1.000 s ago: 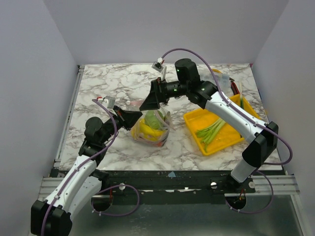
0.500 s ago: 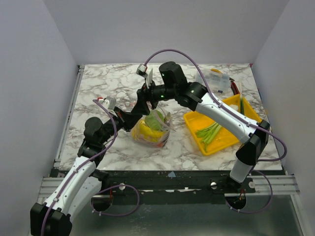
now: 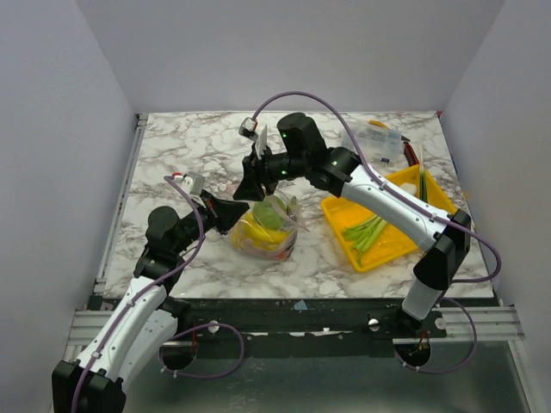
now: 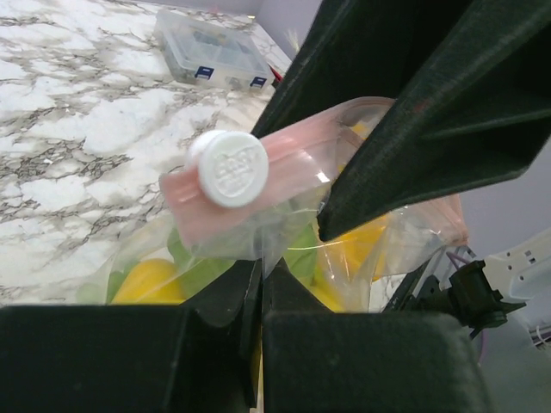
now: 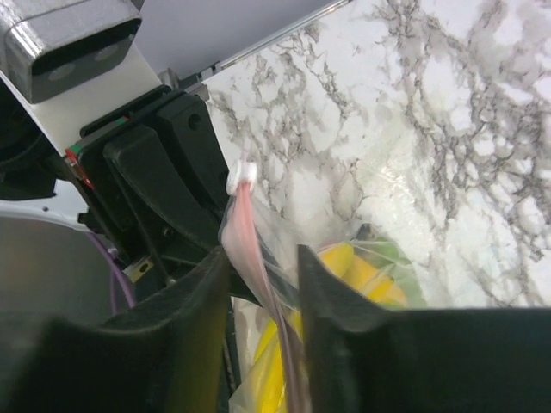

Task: Place the food in the zip-top bag and seal the zipper
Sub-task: Zip the zipper food storage bag at the center of the board.

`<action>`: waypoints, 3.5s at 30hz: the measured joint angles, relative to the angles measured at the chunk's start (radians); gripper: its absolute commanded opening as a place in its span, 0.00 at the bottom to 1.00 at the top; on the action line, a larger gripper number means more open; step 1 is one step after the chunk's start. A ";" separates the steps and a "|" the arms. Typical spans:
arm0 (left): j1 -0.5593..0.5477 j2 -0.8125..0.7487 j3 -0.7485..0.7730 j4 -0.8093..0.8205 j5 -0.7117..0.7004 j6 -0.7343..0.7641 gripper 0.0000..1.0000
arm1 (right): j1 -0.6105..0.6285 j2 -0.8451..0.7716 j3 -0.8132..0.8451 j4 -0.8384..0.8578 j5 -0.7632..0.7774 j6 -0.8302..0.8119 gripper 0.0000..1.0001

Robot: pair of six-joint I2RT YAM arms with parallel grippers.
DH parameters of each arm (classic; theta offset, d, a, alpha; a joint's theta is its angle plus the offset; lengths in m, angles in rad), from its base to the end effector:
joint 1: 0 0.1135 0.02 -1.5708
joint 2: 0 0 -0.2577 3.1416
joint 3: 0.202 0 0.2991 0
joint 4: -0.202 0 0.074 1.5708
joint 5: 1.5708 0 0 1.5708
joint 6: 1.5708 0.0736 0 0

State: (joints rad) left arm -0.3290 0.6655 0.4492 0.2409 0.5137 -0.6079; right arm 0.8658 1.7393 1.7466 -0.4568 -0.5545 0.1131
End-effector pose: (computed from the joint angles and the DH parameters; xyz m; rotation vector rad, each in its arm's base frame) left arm 0.2291 -0.1164 0.2717 0.2051 1.6518 -1.1204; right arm 0.2808 0.3898 0.3704 -1.1302 1.8304 1.1570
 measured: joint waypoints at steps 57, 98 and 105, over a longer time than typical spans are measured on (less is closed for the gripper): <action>0.178 0.001 0.130 0.219 0.626 -0.230 0.00 | -0.099 -0.259 -0.195 -0.084 -0.247 0.023 0.84; 0.179 -0.002 0.200 -0.068 0.568 -0.101 0.00 | 0.050 -0.126 -0.009 -0.236 -0.117 -0.135 0.05; 0.179 -0.014 0.201 -0.072 0.555 -0.094 0.00 | 0.050 -0.140 -0.010 -0.224 -0.135 -0.092 0.50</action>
State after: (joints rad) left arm -0.1497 0.6510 0.6498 0.1684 1.0691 -0.7017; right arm 0.9154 1.5993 1.7370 -0.6811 -0.6895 0.0208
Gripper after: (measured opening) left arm 0.008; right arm 0.421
